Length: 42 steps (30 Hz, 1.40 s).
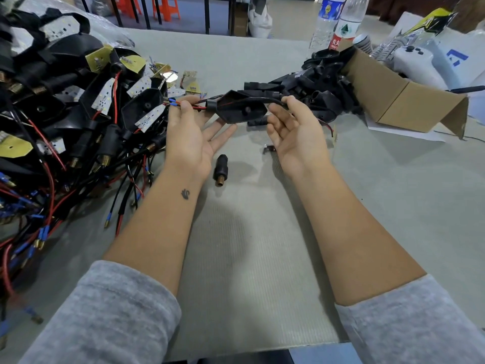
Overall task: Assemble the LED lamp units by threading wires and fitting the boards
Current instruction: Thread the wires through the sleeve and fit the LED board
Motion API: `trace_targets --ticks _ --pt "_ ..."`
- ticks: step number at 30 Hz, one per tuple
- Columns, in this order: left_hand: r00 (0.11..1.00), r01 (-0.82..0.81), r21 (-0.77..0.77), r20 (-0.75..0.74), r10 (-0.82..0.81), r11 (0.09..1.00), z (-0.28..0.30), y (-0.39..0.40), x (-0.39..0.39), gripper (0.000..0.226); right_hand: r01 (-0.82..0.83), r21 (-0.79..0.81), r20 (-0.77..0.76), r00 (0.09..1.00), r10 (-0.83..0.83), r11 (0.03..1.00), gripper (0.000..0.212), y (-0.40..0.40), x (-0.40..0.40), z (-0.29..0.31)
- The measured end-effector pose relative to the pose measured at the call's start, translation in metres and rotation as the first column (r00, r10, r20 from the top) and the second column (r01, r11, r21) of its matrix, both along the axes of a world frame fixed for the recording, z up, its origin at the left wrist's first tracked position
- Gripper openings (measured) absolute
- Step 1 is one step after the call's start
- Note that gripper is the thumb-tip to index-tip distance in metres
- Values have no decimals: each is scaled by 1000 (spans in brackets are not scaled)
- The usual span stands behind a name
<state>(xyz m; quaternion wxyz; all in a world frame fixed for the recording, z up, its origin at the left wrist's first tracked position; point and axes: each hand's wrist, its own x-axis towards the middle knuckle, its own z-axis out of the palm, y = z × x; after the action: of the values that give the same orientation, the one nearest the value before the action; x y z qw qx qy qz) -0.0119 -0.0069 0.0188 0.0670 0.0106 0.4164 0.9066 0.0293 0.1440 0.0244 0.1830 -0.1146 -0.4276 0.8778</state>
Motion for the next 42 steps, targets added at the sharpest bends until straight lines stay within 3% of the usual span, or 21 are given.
trace_targets --ticks 4,8,14,18,25,32,34,37,42 --pt "996 72 76 42 -75 995 0 0 -1 20 33 255 39 998 -44 966 9 -3 -2 -1" --pt "995 95 -16 -8 -95 995 0 5 0 16 29 390 43 998 -50 920 14 -7 -2 -2" --pt "983 157 -116 -81 -167 981 -3 8 2 14 17 346 58 998 -39 938 23 -2 1 -1" --pt "972 171 -208 -122 -199 963 -4 11 4 18 -50 319 29 999 43 947 18 -8 1 -1" --pt "970 168 -222 -139 -202 960 -5 10 5 26 -111 274 5 993 114 955 11 -7 3 2" --pt "988 64 -107 -133 -78 992 -4 7 2 23 -40 24 22 999 39 999 17 -1 -1 0" --pt "992 58 -85 -106 -67 995 -3 7 2 20 -30 46 20 999 29 999 13 0 -2 -1" --pt "994 76 -44 -72 -79 996 -2 9 2 14 -30 205 43 999 21 978 10 -1 -2 -1" --pt "984 127 -114 -113 -140 985 -5 11 4 21 -95 395 39 995 87 914 6 -8 0 -2"
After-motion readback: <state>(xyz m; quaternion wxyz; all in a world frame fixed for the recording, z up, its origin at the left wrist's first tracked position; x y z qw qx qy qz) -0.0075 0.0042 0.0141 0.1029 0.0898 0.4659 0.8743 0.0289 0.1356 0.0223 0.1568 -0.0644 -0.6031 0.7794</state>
